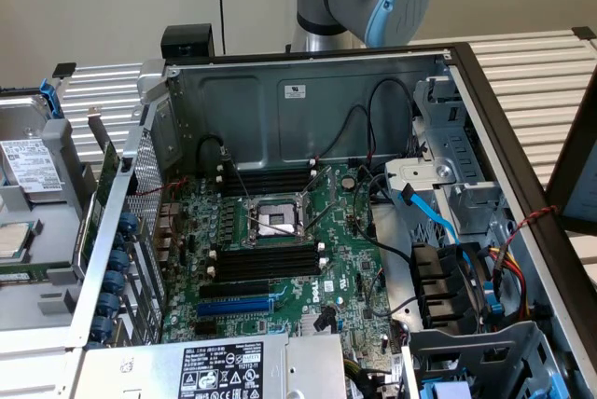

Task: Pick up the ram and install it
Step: 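Pick up the ram and move it above insertion slot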

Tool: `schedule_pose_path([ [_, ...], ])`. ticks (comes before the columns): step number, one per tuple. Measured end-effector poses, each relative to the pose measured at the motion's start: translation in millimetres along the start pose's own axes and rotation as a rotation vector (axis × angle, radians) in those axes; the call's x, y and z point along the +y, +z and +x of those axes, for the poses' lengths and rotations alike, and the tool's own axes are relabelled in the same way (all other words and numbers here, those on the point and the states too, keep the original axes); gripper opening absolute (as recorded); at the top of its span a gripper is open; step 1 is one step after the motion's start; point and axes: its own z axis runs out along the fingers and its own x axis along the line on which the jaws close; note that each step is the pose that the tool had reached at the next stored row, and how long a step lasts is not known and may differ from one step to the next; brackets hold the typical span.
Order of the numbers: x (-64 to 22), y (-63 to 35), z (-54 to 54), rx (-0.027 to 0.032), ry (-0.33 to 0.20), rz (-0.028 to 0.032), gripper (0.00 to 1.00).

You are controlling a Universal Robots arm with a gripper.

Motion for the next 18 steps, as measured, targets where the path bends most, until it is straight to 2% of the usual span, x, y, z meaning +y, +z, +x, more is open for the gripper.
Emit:
schedule_pose_path([
  [11, 0.7, -19.0, -0.1, 0.0223, 0.001, 0.0012, 0.12],
  [18, 0.7, -19.0, -0.2, 0.0231, 0.001, 0.0014, 0.12],
])
